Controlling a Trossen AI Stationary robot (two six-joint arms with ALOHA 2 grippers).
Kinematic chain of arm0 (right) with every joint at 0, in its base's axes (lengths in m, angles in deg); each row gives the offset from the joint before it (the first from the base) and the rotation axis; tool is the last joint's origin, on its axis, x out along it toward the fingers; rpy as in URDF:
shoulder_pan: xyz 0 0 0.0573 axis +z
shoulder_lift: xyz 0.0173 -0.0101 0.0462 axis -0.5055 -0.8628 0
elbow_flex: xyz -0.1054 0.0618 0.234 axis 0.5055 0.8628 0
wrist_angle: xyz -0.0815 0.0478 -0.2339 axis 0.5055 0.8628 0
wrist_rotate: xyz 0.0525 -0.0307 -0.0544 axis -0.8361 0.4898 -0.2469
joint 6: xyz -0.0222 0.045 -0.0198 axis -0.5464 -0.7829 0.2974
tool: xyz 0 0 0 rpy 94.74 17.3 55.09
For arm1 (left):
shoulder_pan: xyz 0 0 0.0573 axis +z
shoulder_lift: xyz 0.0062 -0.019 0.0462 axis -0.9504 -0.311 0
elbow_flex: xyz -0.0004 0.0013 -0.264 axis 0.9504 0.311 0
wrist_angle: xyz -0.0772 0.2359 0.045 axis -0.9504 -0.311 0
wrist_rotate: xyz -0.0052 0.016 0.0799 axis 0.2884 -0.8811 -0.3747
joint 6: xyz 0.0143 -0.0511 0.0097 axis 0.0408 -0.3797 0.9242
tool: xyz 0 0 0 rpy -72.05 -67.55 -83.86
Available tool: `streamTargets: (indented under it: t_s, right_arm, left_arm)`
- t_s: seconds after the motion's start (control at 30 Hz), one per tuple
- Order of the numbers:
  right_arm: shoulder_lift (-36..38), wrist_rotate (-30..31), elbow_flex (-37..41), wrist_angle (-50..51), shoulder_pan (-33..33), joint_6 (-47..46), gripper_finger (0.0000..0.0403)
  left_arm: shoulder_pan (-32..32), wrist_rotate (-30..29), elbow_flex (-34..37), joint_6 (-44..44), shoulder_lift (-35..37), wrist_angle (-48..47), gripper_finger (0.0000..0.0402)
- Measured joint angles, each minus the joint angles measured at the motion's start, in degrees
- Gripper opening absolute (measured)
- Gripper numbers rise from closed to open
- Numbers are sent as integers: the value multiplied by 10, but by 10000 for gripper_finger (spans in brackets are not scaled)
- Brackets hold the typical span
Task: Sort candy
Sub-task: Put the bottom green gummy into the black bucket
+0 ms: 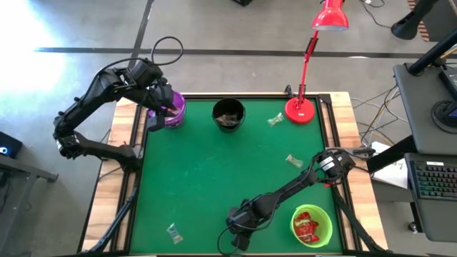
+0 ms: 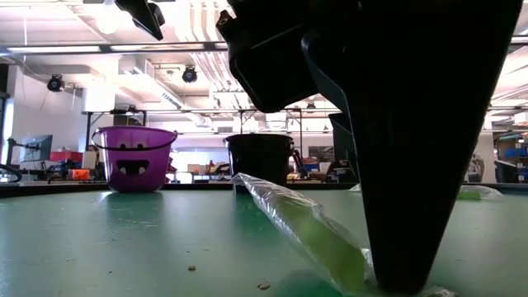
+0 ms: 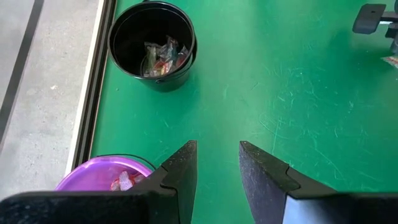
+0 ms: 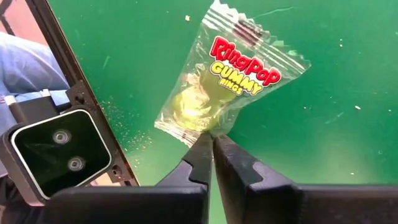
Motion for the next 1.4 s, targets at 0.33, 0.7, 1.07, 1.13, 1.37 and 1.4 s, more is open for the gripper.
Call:
streamTargets:
  t_s: [0.33,0.7,1.07,1.13,1.37,1.4]
  right_arm:
    - [38,3,-4,29,0,10,8]
    - [49,20,-1,35,0,32,9]
    - [46,2,3,38,-8,51,26]
    - [45,2,3,38,-10,61,39]
    - [44,3,3,38,-10,72,93]
    - [44,5,3,38,-10,77,102]
  left_arm:
    - [0,0,0,0,0,2,102]
    - [0,0,0,0,0,3,102]
    - [0,0,0,0,0,4,102]
    - [0,0,0,-1,0,4,102]
    - [0,0,0,-6,0,4,102]
    - [0,1,0,-6,0,4,102]
